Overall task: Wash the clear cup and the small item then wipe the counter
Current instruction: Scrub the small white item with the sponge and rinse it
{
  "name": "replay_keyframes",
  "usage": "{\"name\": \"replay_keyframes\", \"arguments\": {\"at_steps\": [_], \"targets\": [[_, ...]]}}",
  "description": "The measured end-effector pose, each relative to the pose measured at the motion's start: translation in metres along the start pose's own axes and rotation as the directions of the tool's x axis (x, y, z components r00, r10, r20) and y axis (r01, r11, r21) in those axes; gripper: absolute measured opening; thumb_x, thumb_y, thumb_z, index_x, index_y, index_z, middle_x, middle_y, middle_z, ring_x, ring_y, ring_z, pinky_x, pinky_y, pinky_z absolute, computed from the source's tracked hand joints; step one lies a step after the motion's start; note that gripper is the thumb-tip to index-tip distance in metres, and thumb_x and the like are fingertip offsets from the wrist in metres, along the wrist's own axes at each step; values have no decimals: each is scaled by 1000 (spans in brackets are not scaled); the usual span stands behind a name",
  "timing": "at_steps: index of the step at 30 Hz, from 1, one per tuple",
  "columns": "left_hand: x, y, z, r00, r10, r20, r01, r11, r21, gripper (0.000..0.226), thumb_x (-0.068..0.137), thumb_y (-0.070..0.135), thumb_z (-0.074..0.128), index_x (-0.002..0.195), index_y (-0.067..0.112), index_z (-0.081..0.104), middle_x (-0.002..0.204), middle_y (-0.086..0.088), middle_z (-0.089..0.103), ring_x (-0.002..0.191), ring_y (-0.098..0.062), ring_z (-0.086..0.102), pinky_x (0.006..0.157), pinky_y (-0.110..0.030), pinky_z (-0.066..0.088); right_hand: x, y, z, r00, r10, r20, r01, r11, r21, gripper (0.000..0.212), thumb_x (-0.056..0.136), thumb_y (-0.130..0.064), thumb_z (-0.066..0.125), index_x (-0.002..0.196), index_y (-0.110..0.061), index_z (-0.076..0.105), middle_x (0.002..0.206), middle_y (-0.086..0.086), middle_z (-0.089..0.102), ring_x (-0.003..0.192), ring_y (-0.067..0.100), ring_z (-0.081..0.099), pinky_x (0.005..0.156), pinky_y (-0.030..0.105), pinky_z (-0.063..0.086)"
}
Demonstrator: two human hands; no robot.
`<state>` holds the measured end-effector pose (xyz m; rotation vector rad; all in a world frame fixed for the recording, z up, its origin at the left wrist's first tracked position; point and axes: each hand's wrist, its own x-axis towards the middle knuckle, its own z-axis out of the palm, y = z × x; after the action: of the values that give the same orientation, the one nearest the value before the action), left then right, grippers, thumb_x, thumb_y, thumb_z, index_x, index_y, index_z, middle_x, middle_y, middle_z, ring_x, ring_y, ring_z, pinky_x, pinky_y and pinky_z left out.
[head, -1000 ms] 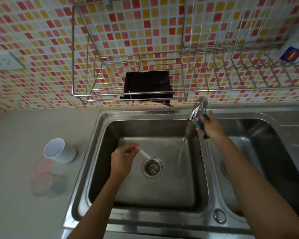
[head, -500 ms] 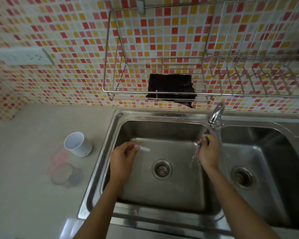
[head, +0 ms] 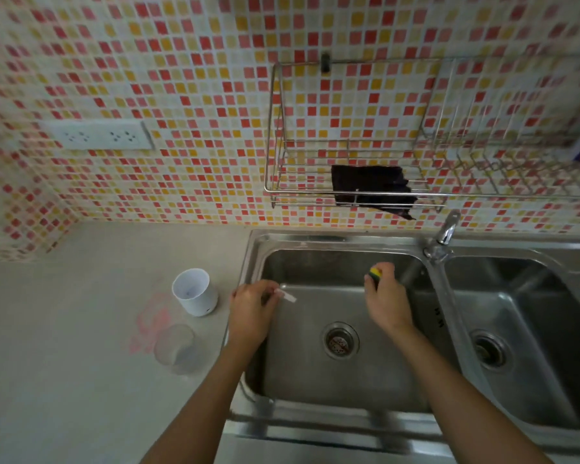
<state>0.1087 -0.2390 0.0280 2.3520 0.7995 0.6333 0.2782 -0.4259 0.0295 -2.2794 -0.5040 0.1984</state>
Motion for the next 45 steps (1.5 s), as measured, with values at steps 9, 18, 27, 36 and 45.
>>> {"name": "replay_keyframes", "arguments": {"at_steps": [9, 18, 27, 36, 45], "targets": [[55, 0, -65, 996, 30, -82, -36, 996, -78, 12, 87, 35, 67, 95, 27, 71, 90, 11, 72, 84, -8, 62, 90, -46, 49, 15, -171, -37, 940, -277, -198, 329, 888, 322, 9, 96, -14, 46, 99, -21, 41, 85, 7, 58, 67, 20, 57, 52, 31, 44], [81, -34, -115, 988, 38, -148, -43, 998, -35, 19, 86, 33, 69, 97, 18, 73, 93, 4, 74, 82, -8, 63, 80, -27, 50, 134, -214, -1, 983, -184, 18, 184, 981, -57, 22, 93, -28, 57, 101, -7, 56, 91, 6, 52, 78, 18, 53, 69, 28, 38], [85, -103, -131, 993, -34, -113, 47, 992, 118, 16, 86, 30, 70, 95, 18, 74, 90, 2, 75, 79, -14, 67, 77, -32, 51, 138, -206, 18, 980, -158, 120, 195, 880, -432, 50, 93, -47, 28, 111, -12, 60, 123, 12, 57, 117, 37, 50, 98, 51, 42], [62, -160, -115, 996, -83, -15, 84, 978, 193, 11, 85, 27, 70, 94, 22, 76, 90, 3, 76, 80, -19, 68, 84, -44, 49, 18, -192, 89, 536, -778, -328, 813, 581, -50, 35, 88, 4, 50, 122, 2, 59, 149, 20, 31, 141, 31, 29, 110, 26, 33], [66, -176, -107, 997, -53, 47, 44, 982, 182, 10, 85, 28, 68, 92, 25, 75, 93, 4, 76, 83, -20, 68, 87, -43, 44, -4, -152, 204, 653, -280, 704, 409, 912, -17, 95, 79, -24, 74, 151, -12, 14, 156, 2, 19, 143, 17, 20, 110, 20, 17]]}}
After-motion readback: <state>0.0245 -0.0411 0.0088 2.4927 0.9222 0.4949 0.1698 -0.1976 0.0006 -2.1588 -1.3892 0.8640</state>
